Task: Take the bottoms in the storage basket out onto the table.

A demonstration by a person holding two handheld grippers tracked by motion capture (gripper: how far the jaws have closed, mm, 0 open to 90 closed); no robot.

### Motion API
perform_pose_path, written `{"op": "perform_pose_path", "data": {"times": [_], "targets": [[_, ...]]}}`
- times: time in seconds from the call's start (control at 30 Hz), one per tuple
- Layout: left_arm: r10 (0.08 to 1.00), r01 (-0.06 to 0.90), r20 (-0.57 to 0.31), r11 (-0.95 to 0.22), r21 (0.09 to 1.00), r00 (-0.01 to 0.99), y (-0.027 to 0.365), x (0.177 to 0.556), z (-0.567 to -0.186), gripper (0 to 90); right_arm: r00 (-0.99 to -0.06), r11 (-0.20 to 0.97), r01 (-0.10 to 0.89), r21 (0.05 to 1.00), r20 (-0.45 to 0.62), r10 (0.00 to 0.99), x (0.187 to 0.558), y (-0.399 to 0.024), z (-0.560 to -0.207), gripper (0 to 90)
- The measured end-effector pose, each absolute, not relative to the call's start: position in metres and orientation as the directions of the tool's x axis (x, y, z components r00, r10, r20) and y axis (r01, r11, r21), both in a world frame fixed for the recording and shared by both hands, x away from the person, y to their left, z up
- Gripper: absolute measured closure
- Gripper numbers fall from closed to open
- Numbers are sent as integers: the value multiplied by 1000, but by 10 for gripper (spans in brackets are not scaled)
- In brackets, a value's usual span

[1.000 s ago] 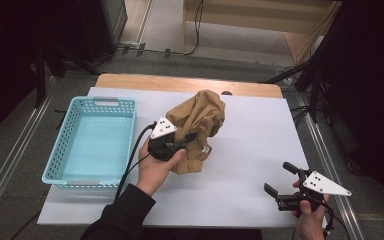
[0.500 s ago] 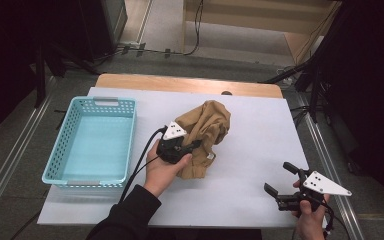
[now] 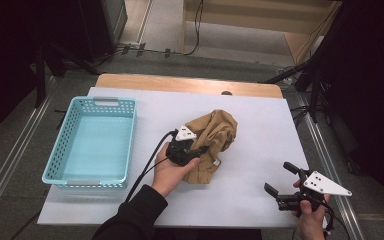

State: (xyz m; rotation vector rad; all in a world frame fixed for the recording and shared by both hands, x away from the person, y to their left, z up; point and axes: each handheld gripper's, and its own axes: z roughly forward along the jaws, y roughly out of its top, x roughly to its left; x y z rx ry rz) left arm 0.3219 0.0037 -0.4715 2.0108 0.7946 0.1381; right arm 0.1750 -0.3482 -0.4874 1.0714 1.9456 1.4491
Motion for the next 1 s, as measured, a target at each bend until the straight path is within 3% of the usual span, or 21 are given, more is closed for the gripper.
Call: {"op": "perform_pose_path", "data": {"times": [0.23, 0.43, 0.57, 0.6, 0.63, 0.73, 0.9, 1.0], "targets": [[590, 495, -215, -366, 788, 778, -4, 322, -479, 767, -572, 132, 299, 945, 66, 817, 175, -348, -488, 0], [585, 511, -234, -367, 777, 776, -7, 324, -482, 646, -571, 131, 300, 945, 68, 818, 175, -348, -488, 0], [586, 515, -237, -368, 775, 775, -8, 323, -482, 468, -572, 132, 298, 945, 66, 818, 175, -348, -488, 0], [590, 519, -239, -366, 772, 771, -7, 324, -482, 374, -570, 131, 299, 945, 67, 819, 175, -348, -487, 0], [592, 522, -241, -365, 771, 769, -7, 324, -481, 374, -570, 131, 299, 945, 67, 819, 175, -348, -487, 0], [603, 523, -238, -353, 776, 761, -5, 324, -478, 228, -569, 131, 294, 947, 63, 820, 175, -348, -487, 0], [615, 528, -248, -326, 784, 749, 0, 324, -471, 128, -570, 130, 296, 946, 66, 819, 175, -348, -487, 0], [622, 526, -242, -322, 787, 744, 2, 323, -468, 11, -572, 131, 293, 947, 64, 818, 175, -348, -487, 0]]}}
